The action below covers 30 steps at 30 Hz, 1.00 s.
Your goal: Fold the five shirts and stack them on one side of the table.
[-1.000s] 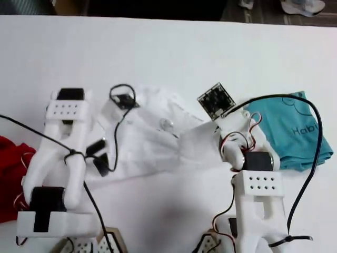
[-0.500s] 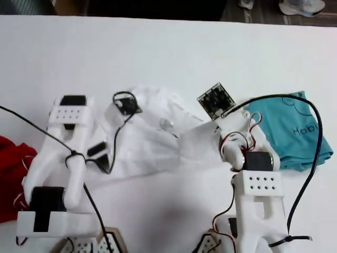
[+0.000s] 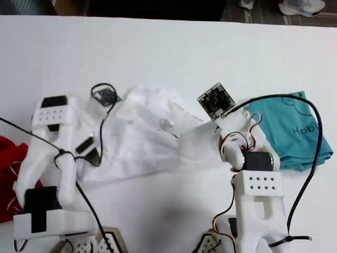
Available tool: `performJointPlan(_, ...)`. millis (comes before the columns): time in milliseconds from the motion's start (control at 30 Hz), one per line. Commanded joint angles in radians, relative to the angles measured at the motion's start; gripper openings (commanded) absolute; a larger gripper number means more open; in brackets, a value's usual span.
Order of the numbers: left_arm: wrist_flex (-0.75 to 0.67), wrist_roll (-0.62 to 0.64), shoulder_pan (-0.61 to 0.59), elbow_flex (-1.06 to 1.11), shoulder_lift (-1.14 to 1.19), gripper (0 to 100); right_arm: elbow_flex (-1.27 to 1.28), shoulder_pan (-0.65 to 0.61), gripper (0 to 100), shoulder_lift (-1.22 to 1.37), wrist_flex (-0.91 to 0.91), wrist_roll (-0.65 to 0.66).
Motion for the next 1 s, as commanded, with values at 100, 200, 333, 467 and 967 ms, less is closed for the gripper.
performJointPlan(100,-0.123,0.014,0.046,0.114,-0.006,23,-0.012,0.004,2.1,0.002,-0.018,0.003)
performJointPlan(200,-0.138,0.014,0.055,0.128,-0.006,22,-0.012,0.004,2.1,0.001,-0.016,0.003)
performJointPlan(333,-0.135,0.014,0.052,0.125,-0.012,16,-0.012,0.004,2.1,-0.001,-0.013,0.003)
performJointPlan(467,-0.135,0.014,0.052,0.127,-0.008,2,-0.012,0.004,2.1,0.002,-0.013,0.002)
performJointPlan(967,0.241,0.014,0.048,-0.217,-0.014,3,-0.012,0.004,2.1,0.002,-0.025,0.005)
